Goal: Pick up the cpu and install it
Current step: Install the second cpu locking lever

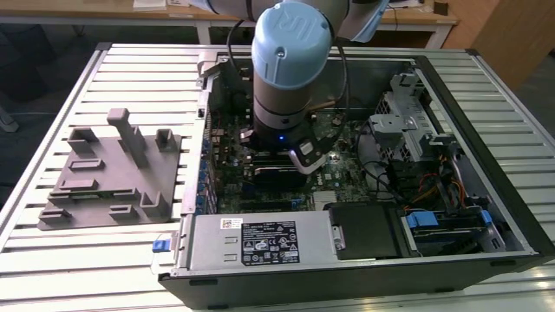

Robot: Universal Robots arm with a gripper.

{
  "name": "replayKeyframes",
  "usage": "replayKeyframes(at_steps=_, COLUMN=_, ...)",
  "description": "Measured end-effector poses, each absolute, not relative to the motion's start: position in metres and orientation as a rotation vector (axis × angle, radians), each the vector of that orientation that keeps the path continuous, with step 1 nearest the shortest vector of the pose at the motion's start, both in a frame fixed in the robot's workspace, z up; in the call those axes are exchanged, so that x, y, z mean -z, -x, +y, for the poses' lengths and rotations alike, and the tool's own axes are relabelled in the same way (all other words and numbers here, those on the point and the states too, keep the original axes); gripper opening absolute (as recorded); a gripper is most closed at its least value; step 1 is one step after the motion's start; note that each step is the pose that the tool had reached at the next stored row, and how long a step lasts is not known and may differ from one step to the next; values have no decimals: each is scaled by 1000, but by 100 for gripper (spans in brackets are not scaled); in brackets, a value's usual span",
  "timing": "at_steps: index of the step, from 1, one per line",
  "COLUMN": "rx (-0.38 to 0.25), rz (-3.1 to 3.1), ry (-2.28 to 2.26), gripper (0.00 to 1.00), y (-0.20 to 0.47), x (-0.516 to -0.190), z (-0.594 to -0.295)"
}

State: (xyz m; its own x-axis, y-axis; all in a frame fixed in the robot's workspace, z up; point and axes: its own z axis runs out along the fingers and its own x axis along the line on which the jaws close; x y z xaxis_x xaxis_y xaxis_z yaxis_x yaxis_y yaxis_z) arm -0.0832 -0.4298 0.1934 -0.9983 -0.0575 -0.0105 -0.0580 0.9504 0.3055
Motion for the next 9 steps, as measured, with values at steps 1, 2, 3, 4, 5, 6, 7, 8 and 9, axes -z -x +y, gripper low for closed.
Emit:
replayKeyframes(at_steps=1, rx=-489, rz=3101, ry=92, gripper=11, y=84, x=-193, z=-430)
replayKeyframes(at_steps=2, rx=-492, rz=3100, ry=92, gripper=11, y=84, x=-193, z=-430)
replayKeyframes(at_steps=3, rx=-494, rz=3099, ry=92, gripper=11, y=84, x=-193, z=-430)
replayKeyframes(at_steps=4, rx=-497, rz=3099, ry=92, gripper=11, y=85, x=-192, z=-430)
replayKeyframes(at_steps=5, rx=-500, rz=3099, ry=92, gripper=11, y=85, x=-192, z=-430)
replayKeyframes(at_steps=6, rx=-503, rz=3098, ry=92, gripper=11, y=85, x=-191, z=-430)
replayKeyframes(at_steps=7, rx=-507, rz=3097, ry=92, gripper=11, y=86, x=-191, z=-430)
replayKeyframes(at_steps=8, rx=-511, rz=3096, ry=92, gripper=11, y=86, x=-191, z=-430)
replayKeyframes(at_steps=9, rx=-515, rz=3096, ry=92, gripper=11, y=86, x=-190, z=-430)
